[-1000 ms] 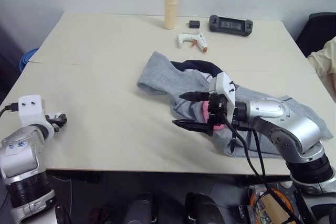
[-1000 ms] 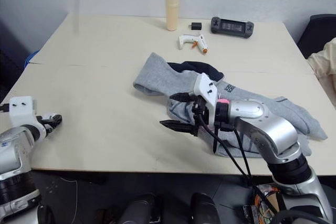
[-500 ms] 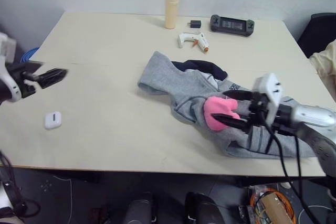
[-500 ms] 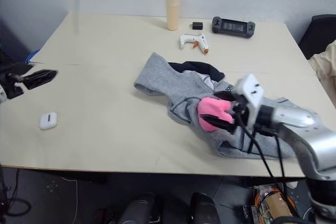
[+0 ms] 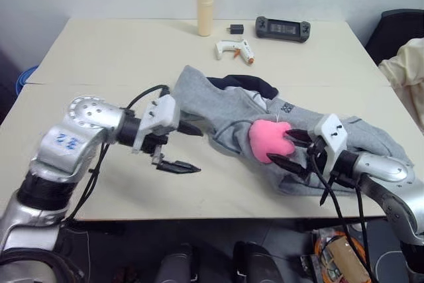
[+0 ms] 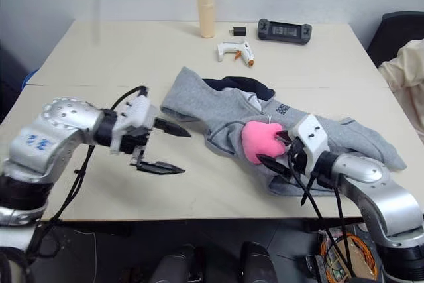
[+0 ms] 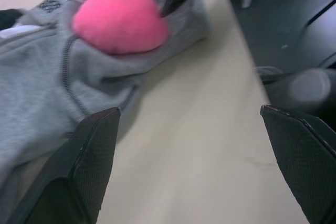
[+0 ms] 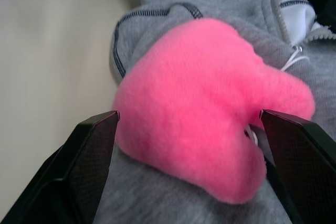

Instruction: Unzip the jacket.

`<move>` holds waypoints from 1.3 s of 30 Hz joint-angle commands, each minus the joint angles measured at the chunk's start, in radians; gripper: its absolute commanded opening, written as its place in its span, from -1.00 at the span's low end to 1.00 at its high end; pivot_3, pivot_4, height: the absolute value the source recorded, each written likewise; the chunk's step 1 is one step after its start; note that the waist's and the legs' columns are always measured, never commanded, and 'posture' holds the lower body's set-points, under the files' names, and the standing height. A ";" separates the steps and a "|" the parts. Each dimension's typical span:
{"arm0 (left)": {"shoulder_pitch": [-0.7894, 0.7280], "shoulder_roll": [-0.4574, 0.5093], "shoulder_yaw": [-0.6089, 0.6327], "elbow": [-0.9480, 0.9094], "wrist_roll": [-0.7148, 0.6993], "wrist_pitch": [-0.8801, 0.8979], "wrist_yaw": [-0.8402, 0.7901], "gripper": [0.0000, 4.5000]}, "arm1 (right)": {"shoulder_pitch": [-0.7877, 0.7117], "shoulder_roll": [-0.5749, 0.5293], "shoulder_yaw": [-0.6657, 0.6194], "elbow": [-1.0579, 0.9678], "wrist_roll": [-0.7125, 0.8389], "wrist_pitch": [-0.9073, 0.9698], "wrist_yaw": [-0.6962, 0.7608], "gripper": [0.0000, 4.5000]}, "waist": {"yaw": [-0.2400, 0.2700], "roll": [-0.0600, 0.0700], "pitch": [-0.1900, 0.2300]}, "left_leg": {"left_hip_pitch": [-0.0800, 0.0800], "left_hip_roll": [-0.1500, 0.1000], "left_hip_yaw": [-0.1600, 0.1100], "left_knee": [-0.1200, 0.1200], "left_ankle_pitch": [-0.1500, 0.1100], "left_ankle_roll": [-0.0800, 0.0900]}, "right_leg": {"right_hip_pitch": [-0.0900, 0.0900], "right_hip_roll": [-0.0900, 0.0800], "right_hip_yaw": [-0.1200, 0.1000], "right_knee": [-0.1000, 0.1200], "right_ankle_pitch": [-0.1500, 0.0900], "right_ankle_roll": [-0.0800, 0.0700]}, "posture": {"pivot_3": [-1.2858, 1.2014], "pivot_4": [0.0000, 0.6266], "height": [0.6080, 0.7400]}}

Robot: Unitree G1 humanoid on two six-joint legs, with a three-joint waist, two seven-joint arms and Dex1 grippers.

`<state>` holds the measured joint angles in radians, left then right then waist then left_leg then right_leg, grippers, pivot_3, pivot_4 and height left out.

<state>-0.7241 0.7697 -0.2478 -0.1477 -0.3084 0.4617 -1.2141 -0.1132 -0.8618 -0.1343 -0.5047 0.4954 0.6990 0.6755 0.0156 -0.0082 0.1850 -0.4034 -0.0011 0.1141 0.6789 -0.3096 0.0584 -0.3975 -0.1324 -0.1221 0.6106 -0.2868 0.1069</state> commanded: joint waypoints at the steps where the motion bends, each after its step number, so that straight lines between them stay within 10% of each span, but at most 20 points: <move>1: -0.045 -0.040 -0.043 0.085 0.097 -0.170 -0.007 0.99 | 0.067 -0.095 -0.122 -0.018 -0.046 -0.067 0.080 1.00 | 0.009 0.000 0.000 | 0.000 0.000 0.000 0.001 0.000 0.001 | 0.000 0.000 0.000 0.000 0.000 0.000 | 0.03 -0.52 1.00; 8: -0.182 -0.229 -0.151 0.439 0.284 -0.507 0.025 0.99 | 0.312 -0.291 -0.325 0.179 -0.232 -0.360 0.323 1.00 | 0.033 0.000 0.000 | 0.000 -0.003 0.003 0.004 -0.003 0.010 | 0.002 -0.002 -0.003 -0.005 0.004 0.006 | 0.03 -0.52 1.00; 16: -0.328 -0.442 -0.226 0.876 0.467 -0.745 0.147 0.99 | 0.304 -0.347 -0.237 0.382 -0.416 -0.582 0.357 1.00 | 0.025 0.000 0.000 | -0.001 -0.003 0.004 0.004 -0.003 0.011 | 0.001 -0.009 -0.006 -0.004 0.005 0.007 | 0.03 -0.52 1.00; 25: -0.391 -0.566 -0.206 1.075 0.515 -0.832 0.228 -0.13 | 0.179 -0.369 -0.129 0.593 -0.514 -0.710 0.357 1.00 | 0.016 0.000 0.001 | -0.001 -0.006 0.002 0.005 -0.002 0.014 | 0.002 -0.016 -0.009 -0.007 0.005 0.008 | 0.03 -0.52 1.00; 31: -0.366 -0.566 -0.184 1.034 0.493 -0.845 0.164 -0.95 | 0.194 -0.349 -0.123 0.570 -0.487 -0.695 0.397 0.28 | 0.013 0.000 0.001 | -0.002 -0.006 0.000 0.005 -0.002 0.014 | 0.003 -0.016 -0.010 -0.008 0.005 0.008 | 0.03 -0.52 1.00; 39: -0.145 -0.363 -0.160 0.505 0.298 -0.571 -0.188 -1.00 | 0.390 -0.361 -0.314 0.509 -0.503 -0.781 0.446 -0.88 | 0.008 0.002 0.001 | -0.001 -0.005 0.000 0.005 -0.003 0.011 | 0.004 -0.014 -0.010 -0.005 0.005 0.008 | 0.03 -0.52 1.00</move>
<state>-0.8958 0.3613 -0.4172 0.4924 0.0523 -0.1771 -1.3072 0.2458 -1.2070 -0.3737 0.0064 0.0099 -0.0457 1.1050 0.0235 -0.0061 0.1856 -0.4047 -0.0058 0.1134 0.6839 -0.3124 0.0693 -0.3934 -0.1457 -0.1327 0.6056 -0.2820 0.1147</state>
